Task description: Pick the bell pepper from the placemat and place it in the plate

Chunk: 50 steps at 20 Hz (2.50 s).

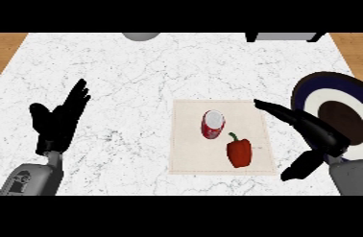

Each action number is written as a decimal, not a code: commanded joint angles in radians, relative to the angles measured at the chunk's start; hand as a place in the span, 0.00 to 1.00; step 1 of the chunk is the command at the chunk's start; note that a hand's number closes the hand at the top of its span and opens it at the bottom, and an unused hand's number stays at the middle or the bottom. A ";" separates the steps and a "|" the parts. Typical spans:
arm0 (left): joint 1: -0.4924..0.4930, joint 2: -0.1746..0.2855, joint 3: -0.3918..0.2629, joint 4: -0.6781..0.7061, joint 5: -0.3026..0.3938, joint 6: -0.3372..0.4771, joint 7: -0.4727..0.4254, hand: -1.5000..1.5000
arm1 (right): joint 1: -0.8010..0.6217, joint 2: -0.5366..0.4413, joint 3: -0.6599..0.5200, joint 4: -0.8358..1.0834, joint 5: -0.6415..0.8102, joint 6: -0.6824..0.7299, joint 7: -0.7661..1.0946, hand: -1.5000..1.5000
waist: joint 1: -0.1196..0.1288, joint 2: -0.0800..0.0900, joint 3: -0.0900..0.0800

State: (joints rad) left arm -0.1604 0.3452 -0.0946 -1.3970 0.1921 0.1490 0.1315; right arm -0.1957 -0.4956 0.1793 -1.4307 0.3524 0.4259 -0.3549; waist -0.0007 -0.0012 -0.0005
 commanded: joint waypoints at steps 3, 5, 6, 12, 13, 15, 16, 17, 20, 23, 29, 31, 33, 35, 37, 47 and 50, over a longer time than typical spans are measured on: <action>-0.052 -0.014 0.042 0.066 -0.010 -0.018 -0.011 0.50 | -0.062 0.032 0.063 0.011 0.160 -0.024 0.090 0.00 | 0.003 0.003 0.000; -0.019 0.006 0.049 0.009 0.005 -0.046 0.024 0.50 | -0.031 0.021 0.075 -0.032 0.202 -0.022 0.121 0.00 | 0.004 0.001 0.000; -0.059 0.000 0.045 0.014 -0.006 -0.036 0.045 0.50 | -0.057 0.008 0.073 -0.046 0.192 0.031 0.167 0.00 | 0.002 0.001 0.000; -0.011 -0.066 0.021 -0.021 -0.070 -0.001 0.017 0.50 | -0.055 0.098 0.147 -0.037 0.317 0.030 0.235 0.00 | 0.004 0.001 0.001; -0.077 -0.038 0.069 0.040 -0.060 -0.031 0.045 0.50 | -0.030 0.089 0.125 -0.100 0.299 0.082 0.256 0.00 | -0.001 0.001 0.000; -0.054 -0.007 0.120 0.091 -0.015 -0.118 -0.009 0.50 | -0.042 0.065 0.099 -0.041 0.315 0.095 0.205 0.00 | 0.000 0.002 0.000; -0.003 -0.050 0.090 0.070 -0.055 -0.079 -0.061 0.50 | -0.066 0.140 0.140 -0.042 0.340 0.093 0.268 0.00 | 0.002 0.001 0.000; 0.011 -0.065 0.058 -0.021 -0.071 -0.050 0.005 0.50 | -0.089 0.171 0.150 -0.037 0.351 0.103 0.309 0.00 | 0.005 0.001 0.000; -0.012 -0.068 0.100 0.022 -0.071 -0.074 0.008 0.50 | -0.089 0.138 0.120 0.046 0.412 0.076 0.202 0.00 | 0.004 0.002 0.001; -0.053 -0.086 0.087 0.013 -0.102 -0.058 0.064 0.50 | -0.092 0.183 0.131 0.070 0.458 0.052 0.227 0.00 | 0.003 0.001 0.001; 0.021 -0.052 0.159 -0.015 -0.078 -0.148 0.014 0.50 | -0.119 0.208 0.102 0.134 0.520 0.049 0.196 0.00 | 0.004 0.001 0.001; 0.003 -0.143 0.084 -0.007 -0.154 -0.060 0.023 0.50 | -0.067 0.234 0.153 0.122 0.563 0.015 0.195 0.00 | 0.001 0.001 0.001; 0.019 -0.108 0.127 -0.030 -0.119 -0.112 0.028 0.50 | -0.042 0.228 0.163 0.101 0.586 0.030 0.190 0.00 | 0.001 0.001 0.001; 0.014 -0.084 0.155 0.034 -0.114 -0.141 -0.034 0.50 | -0.121 0.274 0.182 0.156 0.602 0.080 0.236 0.00 | 0.003 0.002 0.000; -0.019 -0.103 0.148 0.008 -0.116 -0.114 0.035 0.50 | -0.133 0.192 0.184 0.181 0.598 0.103 0.099 1.00 | 0.003 0.002 0.001; 0.008 -0.117 0.145 -0.062 -0.133 -0.124 0.058 0.50 | -0.059 0.308 0.199 0.131 0.628 0.033 0.115 1.00 | 0.002 0.000 0.001; -0.033 -0.126 0.149 -0.017 -0.149 -0.099 0.070 0.50 | 0.051 0.264 0.142 -0.084 0.542 0.095 0.118 1.00 | -0.017 -0.002 0.000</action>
State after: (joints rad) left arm -0.1542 0.2304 0.0514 -1.4301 0.0537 0.0304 0.1784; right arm -0.2568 -0.2387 0.3353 -1.3770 0.9462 0.4985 -0.2451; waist -0.0043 -0.0077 -0.0062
